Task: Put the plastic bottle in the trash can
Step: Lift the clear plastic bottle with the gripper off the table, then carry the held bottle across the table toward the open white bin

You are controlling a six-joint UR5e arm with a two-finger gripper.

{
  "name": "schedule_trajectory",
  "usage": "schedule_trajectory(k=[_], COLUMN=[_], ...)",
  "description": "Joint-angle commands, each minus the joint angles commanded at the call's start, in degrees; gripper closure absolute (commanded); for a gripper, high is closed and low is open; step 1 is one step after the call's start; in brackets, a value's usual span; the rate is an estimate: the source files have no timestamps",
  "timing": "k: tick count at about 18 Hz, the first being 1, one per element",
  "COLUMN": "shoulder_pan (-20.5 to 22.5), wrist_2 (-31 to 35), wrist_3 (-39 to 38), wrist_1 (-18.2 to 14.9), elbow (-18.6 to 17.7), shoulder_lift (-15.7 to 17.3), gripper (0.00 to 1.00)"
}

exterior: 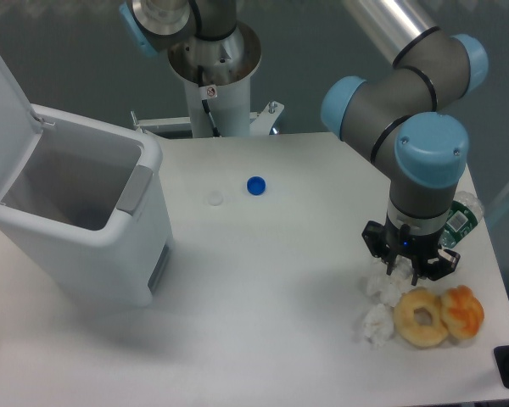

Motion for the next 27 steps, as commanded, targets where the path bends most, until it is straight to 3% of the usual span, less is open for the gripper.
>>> schedule_trajectory(k=[5, 10, 17, 24, 27], shoulder_pan=[-0.2, -1.7, -6.6, -14.1, -18.0], wrist_2=[-0.1, -5.6, -10.9, -16.7, -18.0], wrist_3=[-1.3, -11.6, -28.7, -48.1, -52.7], wrist_1=[0.0, 0.0, 0.1, 0.5, 3.9], elbow=[0.5, 0.0, -0.4, -4.3, -6.5], shoulder_lift=[1.1, 6.1, 13.6, 19.8, 22.5], gripper=[0.87, 0.91, 0.95, 0.94, 0.94])
